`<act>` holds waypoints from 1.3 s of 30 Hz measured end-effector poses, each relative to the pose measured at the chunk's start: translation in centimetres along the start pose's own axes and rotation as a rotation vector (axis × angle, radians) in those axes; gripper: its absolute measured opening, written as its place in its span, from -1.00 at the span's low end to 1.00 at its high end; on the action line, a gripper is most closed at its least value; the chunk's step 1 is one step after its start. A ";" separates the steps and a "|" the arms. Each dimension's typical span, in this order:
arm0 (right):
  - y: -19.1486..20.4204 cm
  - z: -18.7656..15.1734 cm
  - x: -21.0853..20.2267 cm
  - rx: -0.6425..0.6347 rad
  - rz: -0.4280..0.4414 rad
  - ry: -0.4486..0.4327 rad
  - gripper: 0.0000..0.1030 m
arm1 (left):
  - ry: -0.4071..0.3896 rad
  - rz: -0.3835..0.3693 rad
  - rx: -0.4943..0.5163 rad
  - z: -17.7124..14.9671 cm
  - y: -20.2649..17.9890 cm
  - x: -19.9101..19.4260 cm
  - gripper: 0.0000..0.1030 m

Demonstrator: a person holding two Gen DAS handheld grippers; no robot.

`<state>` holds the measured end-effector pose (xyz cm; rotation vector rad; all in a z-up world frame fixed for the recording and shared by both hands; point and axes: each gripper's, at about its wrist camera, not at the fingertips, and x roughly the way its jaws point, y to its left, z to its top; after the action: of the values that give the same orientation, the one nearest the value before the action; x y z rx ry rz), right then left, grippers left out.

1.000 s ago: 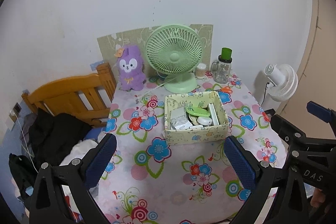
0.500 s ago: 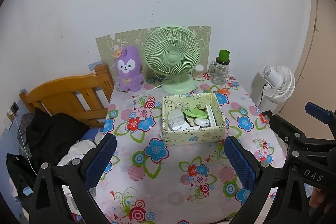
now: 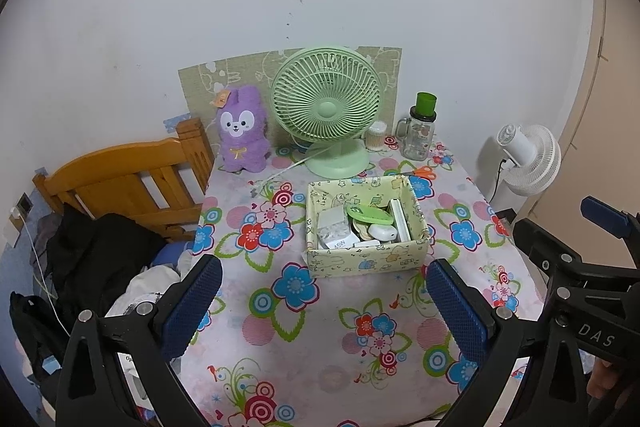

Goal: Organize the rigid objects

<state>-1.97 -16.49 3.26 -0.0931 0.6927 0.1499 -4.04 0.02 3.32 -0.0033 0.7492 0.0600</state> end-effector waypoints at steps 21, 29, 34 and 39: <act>-0.2 0.0 0.3 -0.009 -0.009 0.000 0.95 | 0.017 -0.001 -0.017 0.2 0.1 0.5 1.00; -0.3 0.4 0.2 0.002 -0.020 -0.026 0.95 | 0.010 0.007 -0.011 0.2 -0.1 0.6 1.00; -0.1 0.4 0.6 -0.003 -0.021 -0.011 0.95 | 0.015 0.021 -0.009 0.2 -0.2 0.7 1.00; -0.2 0.4 0.8 -0.004 -0.025 -0.009 0.95 | 0.018 0.021 -0.008 0.2 -0.2 0.9 1.00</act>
<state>-1.13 -16.51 3.08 -0.1045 0.6824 0.1276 -3.24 -0.17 2.84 -0.0038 0.7667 0.0837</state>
